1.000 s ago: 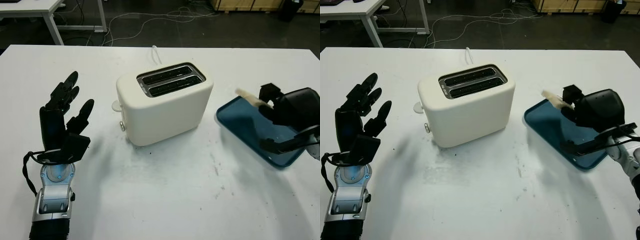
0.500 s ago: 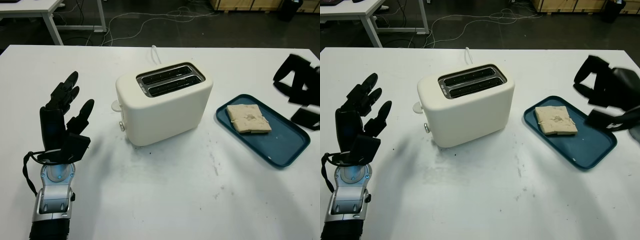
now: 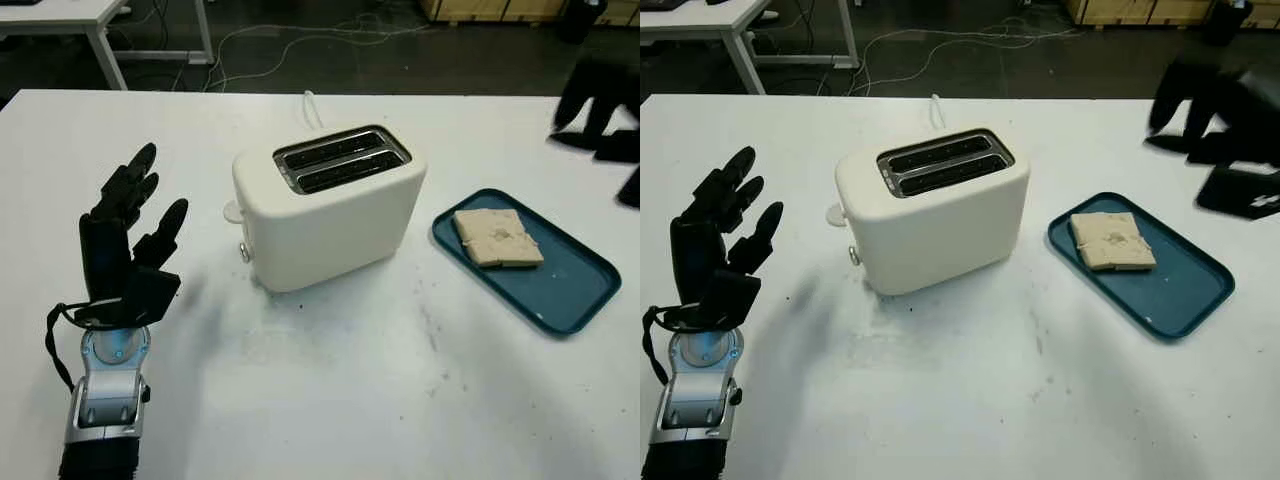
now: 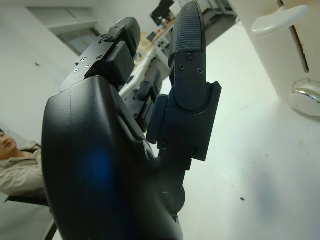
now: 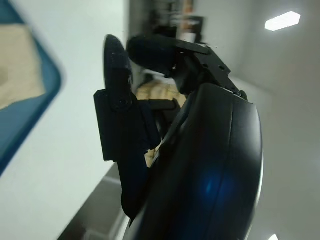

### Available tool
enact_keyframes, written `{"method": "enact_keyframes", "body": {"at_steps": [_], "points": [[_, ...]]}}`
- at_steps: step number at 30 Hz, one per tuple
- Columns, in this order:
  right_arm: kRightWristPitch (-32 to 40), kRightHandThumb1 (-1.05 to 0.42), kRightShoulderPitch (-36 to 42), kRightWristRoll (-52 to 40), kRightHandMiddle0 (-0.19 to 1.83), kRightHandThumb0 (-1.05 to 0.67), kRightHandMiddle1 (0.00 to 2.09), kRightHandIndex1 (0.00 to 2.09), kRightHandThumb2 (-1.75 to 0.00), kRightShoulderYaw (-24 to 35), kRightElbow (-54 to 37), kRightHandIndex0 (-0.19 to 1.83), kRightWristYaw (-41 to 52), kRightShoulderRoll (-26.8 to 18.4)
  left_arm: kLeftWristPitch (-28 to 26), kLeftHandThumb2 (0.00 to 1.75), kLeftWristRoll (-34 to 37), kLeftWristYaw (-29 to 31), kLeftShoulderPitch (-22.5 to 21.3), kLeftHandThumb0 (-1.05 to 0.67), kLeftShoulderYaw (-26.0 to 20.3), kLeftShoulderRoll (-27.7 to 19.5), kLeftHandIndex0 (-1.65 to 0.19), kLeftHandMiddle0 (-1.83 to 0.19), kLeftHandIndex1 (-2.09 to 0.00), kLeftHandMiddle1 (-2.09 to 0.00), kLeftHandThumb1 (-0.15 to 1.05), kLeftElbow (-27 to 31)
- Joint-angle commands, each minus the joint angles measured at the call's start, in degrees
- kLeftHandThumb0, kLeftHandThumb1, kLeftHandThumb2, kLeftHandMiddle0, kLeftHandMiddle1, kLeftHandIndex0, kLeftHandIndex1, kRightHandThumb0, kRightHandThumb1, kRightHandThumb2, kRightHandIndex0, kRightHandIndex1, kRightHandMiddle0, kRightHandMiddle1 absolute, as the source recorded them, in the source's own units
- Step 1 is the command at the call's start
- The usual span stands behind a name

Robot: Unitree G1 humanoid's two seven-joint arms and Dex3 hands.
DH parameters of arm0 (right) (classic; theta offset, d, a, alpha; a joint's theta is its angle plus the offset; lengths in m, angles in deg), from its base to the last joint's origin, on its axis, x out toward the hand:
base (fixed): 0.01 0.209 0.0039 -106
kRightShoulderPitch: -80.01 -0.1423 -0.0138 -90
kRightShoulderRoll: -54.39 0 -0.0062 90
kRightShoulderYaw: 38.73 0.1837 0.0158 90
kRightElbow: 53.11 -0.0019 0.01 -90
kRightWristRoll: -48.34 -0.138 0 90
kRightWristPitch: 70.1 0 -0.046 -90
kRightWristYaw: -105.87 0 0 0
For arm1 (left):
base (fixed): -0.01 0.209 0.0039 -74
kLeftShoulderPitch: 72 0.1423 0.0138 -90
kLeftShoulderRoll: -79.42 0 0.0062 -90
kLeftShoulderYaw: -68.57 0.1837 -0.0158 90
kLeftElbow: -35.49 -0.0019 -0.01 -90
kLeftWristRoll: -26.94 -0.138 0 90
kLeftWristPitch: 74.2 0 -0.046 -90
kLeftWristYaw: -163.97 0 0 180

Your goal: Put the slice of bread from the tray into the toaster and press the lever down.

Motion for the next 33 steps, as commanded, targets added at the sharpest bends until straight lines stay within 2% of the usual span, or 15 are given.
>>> {"method": "enact_keyframes", "body": {"at_steps": [1, 2, 3, 4, 7, 10, 11, 15, 20, 23, 25, 26, 27, 30, 33], "points": [[3.76, -0.88, 1.81, 4.39, 0.83, -0.62, 0.24, 1.19, 0.00, -1.68, -2.54, 0.36, -0.17, -1.19, -1.40, 0.30, 1.06, 0.59, 0.77, -0.67, -0.09, 0.26, -0.52, -0.61, 0.00, 0.00, 0.92, 1.37], [5.03, -0.89, 2.49, 6.34, 0.79, -0.68, 0.11, 1.49, 0.00, -2.33, -3.13, 0.18, -0.58, -1.10, -2.05, 0.30, 1.44, 0.93, 0.87, -0.68, -0.16, 0.28, -0.51, -0.61, 0.00, 0.00, 0.92, 1.69], [5.90, -0.88, 3.10, 8.54, 0.77, -0.70, 0.06, 1.62, 0.00, -3.17, -3.10, 0.12, -1.38, -0.99, -2.53, 0.30, 1.46, 1.16, 0.93, -0.69, -0.20, 0.13, -0.51, -0.60, 0.00, 0.00, 0.92, 1.90], [6.33, -0.88, 3.50, 10.26, 0.71, -0.73, 0.03, 1.63, 0.00, -3.81, -2.87, 0.06, -2.13, -0.90, -2.72, 0.29, 1.45, 1.35, 0.95, -0.70, -0.24, 0.00, -0.50, -0.61, 0.00, 0.00, 0.92, 1.98], [6.24, -0.91, 4.61, 16.14, 0.59, -0.80, 0.03, 1.39, -0.02, -6.38, -1.06, 0.01, -6.52, -0.97, -0.89, 0.27, 2.87, 1.87, 0.72, -0.68, -0.52, 0.05, -0.50, -0.61, 0.00, 0.00, 0.92, 0.81], [5.90, -0.92, 5.82, 19.81, 0.56, -0.81, 0.03, 1.43, -0.01, -7.92, 0.93, 0.00, -11.36, -1.08, -0.63, 0.26, 2.90, 1.81, 0.64, -0.69, -0.53, -0.04, -0.51, -0.62, -0.01, -0.01, 0.92, 0.44], [6.48, -0.92, 6.02, 20.88, 0.53, -0.83, 0.03, 1.19, -0.03, -8.46, 1.28, 0.00, -12.06, -1.20, -0.87, 0.26, 3.28, 1.93, 0.65, -0.68, -0.55, 0.13, -0.51, -0.62, -0.01, -0.01, 0.92, 0.66], [9.90, -0.92, 6.39, 24.58, 0.42, -0.87, 0.03, 0.66, -0.11, -10.14, 0.22, 0.00, -11.14, -2.02, -1.97, 0.26, 3.39, 2.25, 0.84, -0.70, -0.64, 0.15, -0.51, -0.61, 0.00, 0.00, 0.92, 1.42], [13.87, -0.92, 6.38, 26.41, 0.29, -0.91, 0.06, 0.27, -0.09, -11.08, -0.78, 0.00, -8.47, -2.39, -1.35, 0.27, 3.23, 2.36, 0.72, -0.70, -0.72, 0.00, -0.50, -0.61, 0.00, 0.00, 0.92, 1.06], [15.57, -0.92, 6.54, 27.05, 0.05, -0.94, 0.58, 0.39, -0.05, -11.23, -1.41, 0.00, -7.52, -2.46, -1.54, 0.28, 2.60, 2.21, 0.74, -0.70, -0.68, -0.25, -0.50, -0.61, 0.00, 0.00, 0.92, 0.98], [16.98, -0.92, 6.58, 28.28, 0.01, -0.96, 0.73, 1.23, -0.06, -11.73, -2.03, 0.00, -6.59, -2.56, -1.62, 0.28, 3.02, 2.45, 0.79, -0.71, -0.73, -0.18, -0.50, -0.60, 0.00, 0.00, 0.92, 1.11], [17.37, -0.92, 6.63, 28.76, 0.01, -0.98, 0.81, 1.48, -0.06, -11.89, -2.22, 0.00, -6.40, -2.60, -1.67, 0.28, 3.19, 2.50, 0.80, -0.71, -0.75, -0.11, -0.50, -0.60, 0.00, 0.00, 0.92, 1.18], [17.74, -0.92, 6.70, 29.04, 0.00, -0.99, 0.87, 1.61, -0.06, -11.99, -2.13, 0.00, -6.37, -2.48, -1.90, 0.28, 3.18, 2.51, 0.84, -0.71, -0.74, -0.05, -0.50, -0.60, 0.00, 0.00, 0.92, 1.40], [18.39, -0.92, 6.85, 29.98, 0.00, -1.03, 1.07, 1.53, -0.06, -12.66, -1.32, 0.00, -7.61, -2.05, -1.70, 0.28, 3.41, 2.52, 0.84, -0.70, -0.76, 0.08, -0.50, -0.60, 0.00, 0.00, 0.92, 1.45], [18.20, -0.92, 6.86, 30.50, 0.00, -1.05, 1.18, 1.73, -0.07, -13.34, -0.15, 0.00, -8.97, -1.60, -1.21, 0.27, 3.22, 2.37, 0.86, -0.68, -0.75, 0.02, -0.50, -0.60, 0.00, 0.00, 0.92, 1.18]]}}
